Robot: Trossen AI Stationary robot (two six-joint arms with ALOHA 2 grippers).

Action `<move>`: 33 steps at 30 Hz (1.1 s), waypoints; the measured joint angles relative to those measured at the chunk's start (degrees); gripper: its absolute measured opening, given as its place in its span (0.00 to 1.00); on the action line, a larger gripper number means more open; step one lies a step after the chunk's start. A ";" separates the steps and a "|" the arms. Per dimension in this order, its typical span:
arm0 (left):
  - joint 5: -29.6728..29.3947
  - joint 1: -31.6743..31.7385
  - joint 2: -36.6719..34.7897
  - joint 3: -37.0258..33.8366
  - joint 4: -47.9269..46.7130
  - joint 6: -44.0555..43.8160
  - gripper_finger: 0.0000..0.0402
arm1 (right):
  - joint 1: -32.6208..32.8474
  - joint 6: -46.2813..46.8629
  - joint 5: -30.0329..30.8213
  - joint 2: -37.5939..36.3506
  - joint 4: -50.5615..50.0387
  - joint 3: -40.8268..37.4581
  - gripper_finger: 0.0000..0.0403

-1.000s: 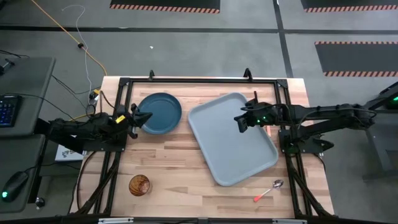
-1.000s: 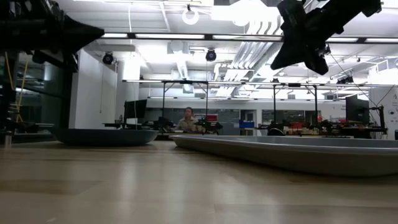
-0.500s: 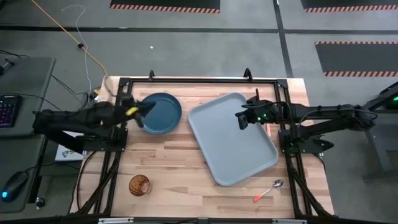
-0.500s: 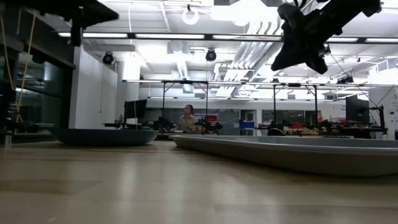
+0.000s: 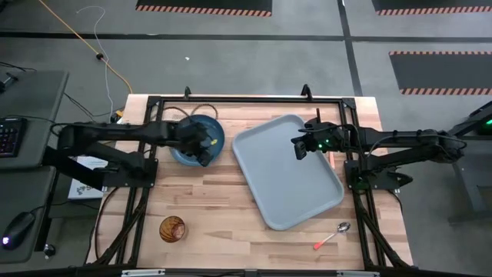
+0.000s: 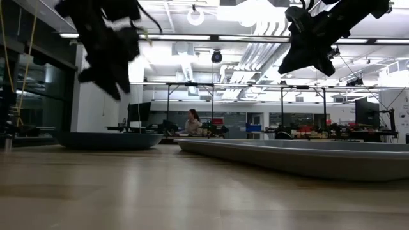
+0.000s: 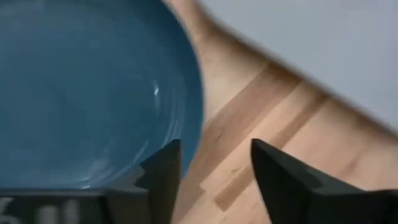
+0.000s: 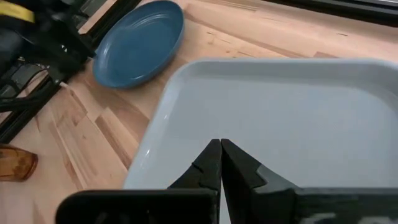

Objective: Pick and place plate/cup/fork/spoon on tray
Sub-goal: Put the dark blue plate on the center of the gray tray

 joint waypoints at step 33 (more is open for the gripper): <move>-4.39 -2.07 21.35 14.79 -1.09 15.95 0.01 | 0.00 -0.46 1.25 -0.44 2.47 0.00 0.00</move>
